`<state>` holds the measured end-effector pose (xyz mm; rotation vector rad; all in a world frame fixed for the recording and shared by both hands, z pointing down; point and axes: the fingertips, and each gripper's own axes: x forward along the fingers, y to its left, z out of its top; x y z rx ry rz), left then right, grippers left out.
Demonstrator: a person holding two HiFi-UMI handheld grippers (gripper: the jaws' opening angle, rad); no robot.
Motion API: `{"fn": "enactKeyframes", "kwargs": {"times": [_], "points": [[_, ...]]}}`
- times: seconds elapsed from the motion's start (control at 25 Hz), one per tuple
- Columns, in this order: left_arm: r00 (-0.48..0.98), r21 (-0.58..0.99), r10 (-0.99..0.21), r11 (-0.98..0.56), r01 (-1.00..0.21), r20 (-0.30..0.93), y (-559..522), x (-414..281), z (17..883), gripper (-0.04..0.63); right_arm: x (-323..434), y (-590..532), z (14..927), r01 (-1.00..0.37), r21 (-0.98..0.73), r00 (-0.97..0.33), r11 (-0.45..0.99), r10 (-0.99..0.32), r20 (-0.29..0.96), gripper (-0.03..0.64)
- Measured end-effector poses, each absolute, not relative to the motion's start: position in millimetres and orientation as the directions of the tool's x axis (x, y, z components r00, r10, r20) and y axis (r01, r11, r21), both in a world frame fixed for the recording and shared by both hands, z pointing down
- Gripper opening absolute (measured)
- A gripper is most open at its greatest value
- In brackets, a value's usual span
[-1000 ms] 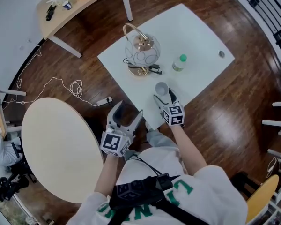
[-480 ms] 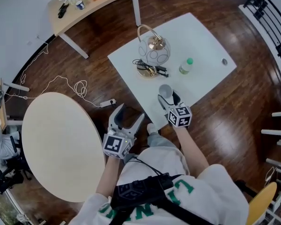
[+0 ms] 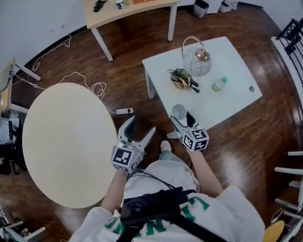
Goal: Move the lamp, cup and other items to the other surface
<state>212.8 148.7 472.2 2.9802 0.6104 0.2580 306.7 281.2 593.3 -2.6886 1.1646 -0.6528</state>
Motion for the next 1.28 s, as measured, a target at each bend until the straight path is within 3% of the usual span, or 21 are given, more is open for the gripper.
{"fn": "enactKeyframes", "kwargs": {"times": [0.28, 0.64, 1.04, 1.28], "points": [[0.968, 0.137, 0.193, -0.976, 0.172, 0.161, 53, 149, 484, 0.324, 264, 166, 590, -0.792, -0.290, 0.444, -0.537, -0.833, 0.330, 0.341], [0.975, 0.155, -0.120, -0.976, -0.150, 0.186, -60, 52, 501, 0.324, 183, 0, 598, -0.953, -0.228, 0.109, -0.198, -0.930, 0.351, 0.341], [0.856, 0.167, -0.479, -0.844, -0.510, 0.197, -148, -76, 505, 0.324, 67, -144, 621, -0.954, -0.261, -0.243, 0.145, -0.887, 0.392, 0.341], [0.777, 0.187, -0.588, -0.756, -0.627, 0.227, -174, -155, 519, 0.324, -31, -232, 636, -0.903, -0.257, -0.423, 0.344, -0.818, 0.390, 0.342]]}}
